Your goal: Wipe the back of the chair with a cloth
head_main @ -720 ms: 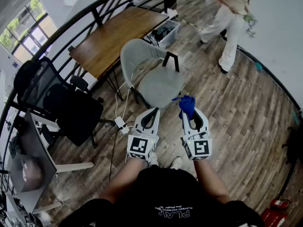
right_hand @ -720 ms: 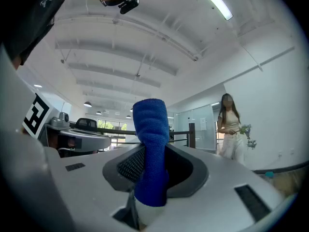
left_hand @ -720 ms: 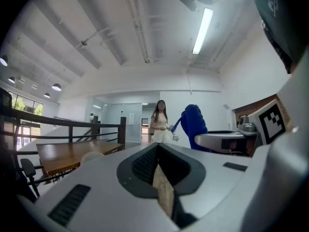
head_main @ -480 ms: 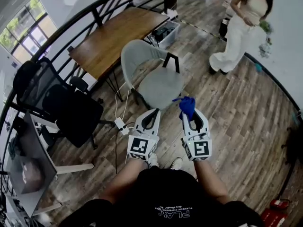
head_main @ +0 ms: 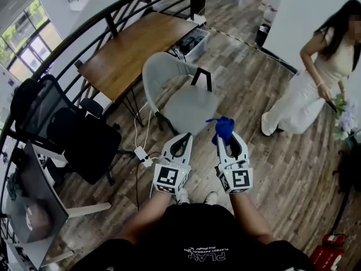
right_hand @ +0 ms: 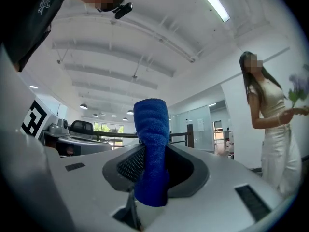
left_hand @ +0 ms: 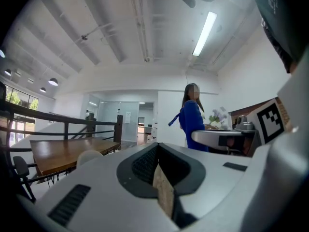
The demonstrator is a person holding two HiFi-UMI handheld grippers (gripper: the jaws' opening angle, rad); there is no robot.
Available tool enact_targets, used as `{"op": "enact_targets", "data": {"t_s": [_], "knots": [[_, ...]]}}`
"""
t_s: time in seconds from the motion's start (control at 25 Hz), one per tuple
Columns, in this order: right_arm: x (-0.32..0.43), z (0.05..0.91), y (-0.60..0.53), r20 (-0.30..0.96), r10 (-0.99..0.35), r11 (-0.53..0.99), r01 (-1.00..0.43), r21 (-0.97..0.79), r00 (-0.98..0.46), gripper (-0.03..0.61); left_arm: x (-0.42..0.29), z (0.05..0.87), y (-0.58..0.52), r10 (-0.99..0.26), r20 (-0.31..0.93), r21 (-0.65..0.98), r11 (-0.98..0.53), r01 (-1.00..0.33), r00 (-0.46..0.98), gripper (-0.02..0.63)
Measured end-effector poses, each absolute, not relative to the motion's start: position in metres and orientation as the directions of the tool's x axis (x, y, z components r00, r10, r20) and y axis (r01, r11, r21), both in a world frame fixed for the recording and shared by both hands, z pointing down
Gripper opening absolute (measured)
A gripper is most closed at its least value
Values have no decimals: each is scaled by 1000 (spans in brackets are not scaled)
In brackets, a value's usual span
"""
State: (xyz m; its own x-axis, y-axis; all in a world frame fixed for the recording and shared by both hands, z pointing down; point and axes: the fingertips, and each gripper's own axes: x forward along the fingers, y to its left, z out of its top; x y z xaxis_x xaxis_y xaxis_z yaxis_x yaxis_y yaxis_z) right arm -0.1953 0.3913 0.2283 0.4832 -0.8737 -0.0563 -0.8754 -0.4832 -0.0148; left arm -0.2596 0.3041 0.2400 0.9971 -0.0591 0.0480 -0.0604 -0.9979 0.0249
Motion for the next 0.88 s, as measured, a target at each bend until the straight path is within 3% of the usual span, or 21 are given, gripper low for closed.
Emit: {"op": "enact_targets", "data": {"t_s": [0.44, 0.88], "knots": [[-193, 235, 368, -32, -868, -495, -869, 14, 495, 110, -247, 246, 280, -36, 53, 41, -998, -38, 998, 6], [-96, 247, 358, -37, -876, -480, -876, -39, 482, 110, -149, 252, 275, -25, 78, 0, -1000, -25, 997, 6]]}}
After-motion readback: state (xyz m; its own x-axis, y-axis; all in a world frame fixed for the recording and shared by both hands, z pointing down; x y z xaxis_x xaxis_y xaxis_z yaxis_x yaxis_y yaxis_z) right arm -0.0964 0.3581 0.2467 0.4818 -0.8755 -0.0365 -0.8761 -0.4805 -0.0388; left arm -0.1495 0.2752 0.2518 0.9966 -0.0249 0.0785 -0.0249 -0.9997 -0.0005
